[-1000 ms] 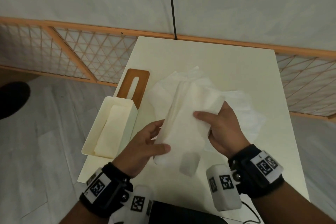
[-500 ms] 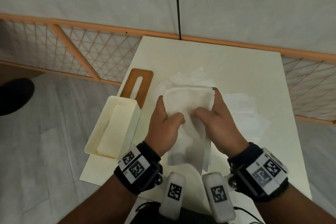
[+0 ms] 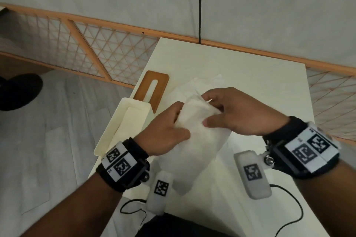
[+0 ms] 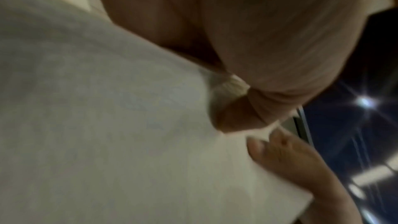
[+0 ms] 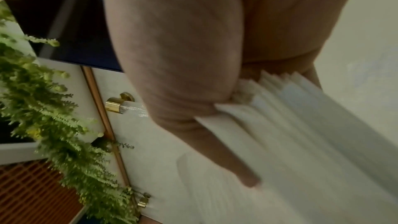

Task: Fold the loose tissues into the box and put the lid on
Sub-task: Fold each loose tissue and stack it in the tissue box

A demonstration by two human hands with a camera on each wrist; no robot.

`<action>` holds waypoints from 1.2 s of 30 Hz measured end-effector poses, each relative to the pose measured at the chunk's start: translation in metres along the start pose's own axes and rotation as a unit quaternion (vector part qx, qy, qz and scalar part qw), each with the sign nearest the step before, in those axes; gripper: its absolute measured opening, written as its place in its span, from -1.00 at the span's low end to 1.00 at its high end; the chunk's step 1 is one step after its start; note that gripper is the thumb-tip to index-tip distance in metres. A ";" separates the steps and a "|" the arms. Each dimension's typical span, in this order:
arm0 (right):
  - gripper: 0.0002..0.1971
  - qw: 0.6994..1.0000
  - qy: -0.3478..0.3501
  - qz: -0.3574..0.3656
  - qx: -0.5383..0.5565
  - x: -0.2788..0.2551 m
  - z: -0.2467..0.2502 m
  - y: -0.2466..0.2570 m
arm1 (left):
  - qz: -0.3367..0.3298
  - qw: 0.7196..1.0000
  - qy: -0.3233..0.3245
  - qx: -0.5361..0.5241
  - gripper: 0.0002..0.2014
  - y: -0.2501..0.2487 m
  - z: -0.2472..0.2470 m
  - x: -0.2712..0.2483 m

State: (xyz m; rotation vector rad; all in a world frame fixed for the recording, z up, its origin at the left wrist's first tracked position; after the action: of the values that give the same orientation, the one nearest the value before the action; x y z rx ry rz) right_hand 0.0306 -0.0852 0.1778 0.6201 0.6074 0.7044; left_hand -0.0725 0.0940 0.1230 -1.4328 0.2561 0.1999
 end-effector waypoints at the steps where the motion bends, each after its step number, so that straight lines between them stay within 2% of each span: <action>1: -0.74 1.000 -0.004 0.003 0.009 0.003 -0.001 0.000 | 0.023 1.000 0.005 -0.019 -0.46 0.006 0.008 -0.006; 4: -0.80 0.996 0.000 -0.003 0.087 0.011 -0.003 -0.001 | 0.088 0.990 0.001 -0.113 -0.43 0.040 0.034 -0.034; 6: -0.74 0.990 0.009 -0.010 0.139 0.021 -0.007 -0.001 | 0.098 0.967 -0.034 -0.231 -0.31 0.072 0.041 -0.057; 8: -0.70 0.983 0.016 -0.019 0.184 0.037 -0.016 -0.001 | 0.080 0.910 -0.083 -0.398 -0.23 0.097 0.038 -0.080; 9: -0.68 0.978 0.015 -0.027 0.206 0.044 -0.020 -0.002 | 0.057 0.879 -0.100 -0.463 -0.25 0.103 0.031 -0.087; 11: -0.67 0.973 0.025 -0.036 0.227 0.064 -0.033 0.003 | 0.011 0.836 -0.157 -0.525 -0.36 0.109 0.023 -0.099; 14: -0.67 0.981 0.049 -0.036 0.183 0.096 -0.055 0.015 | 0.005 0.829 -0.300 -0.472 -0.41 0.113 0.024 -0.104; 18: -0.70 0.997 0.053 -0.011 0.059 0.148 -0.085 0.035 | 0.059 0.812 -0.477 -0.330 -0.54 0.111 0.040 -0.109; 22: -0.56 0.997 0.023 0.027 -0.073 0.201 -0.119 0.052 | 0.098 0.798 -0.568 -0.176 -0.50 0.119 0.063 -0.100; 25: -0.63 0.990 -0.006 0.027 -0.135 0.231 -0.142 0.058 | 0.145 0.804 -0.575 -0.046 -0.64 0.128 0.081 -0.088; 28: -0.78 0.969 0.023 0.047 -0.243 0.245 -0.162 0.060 | 0.172 0.815 -0.552 0.035 -0.74 0.133 0.092 -0.076; 30: -0.84 0.954 0.040 0.060 -0.290 0.248 -0.172 0.060 | 0.188 0.826 -0.529 0.050 -0.74 0.136 0.096 -0.069; 32: -0.71 0.943 0.059 0.067 -0.321 0.249 -0.181 0.061 | 0.206 0.838 -0.502 0.056 -0.73 0.139 0.097 -0.064; 34: -0.66 0.937 0.064 0.067 -0.338 0.250 -0.189 0.061 | 0.217 0.850 -0.476 0.066 -0.68 0.139 0.098 -0.061; 36: -0.77 0.927 0.066 0.077 -0.362 0.252 -0.197 0.060 | 0.230 0.860 -0.444 0.101 -0.60 0.137 0.098 -0.056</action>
State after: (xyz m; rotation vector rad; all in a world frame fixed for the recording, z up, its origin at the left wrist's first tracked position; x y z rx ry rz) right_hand 0.0254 0.1970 0.0157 -0.0718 0.3774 1.0510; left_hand -0.1602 0.2103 0.0206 -0.9230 -0.1533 1.1595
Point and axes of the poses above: each hand's wrist, its own x-axis towards the middle knuckle, its own z-axis out of the back of the hand, y = z × x, the point moved 1 cm from there along x, towards the middle knuckle, and after that the axes turned 8 degrees about -x, right-handed, at the moved point
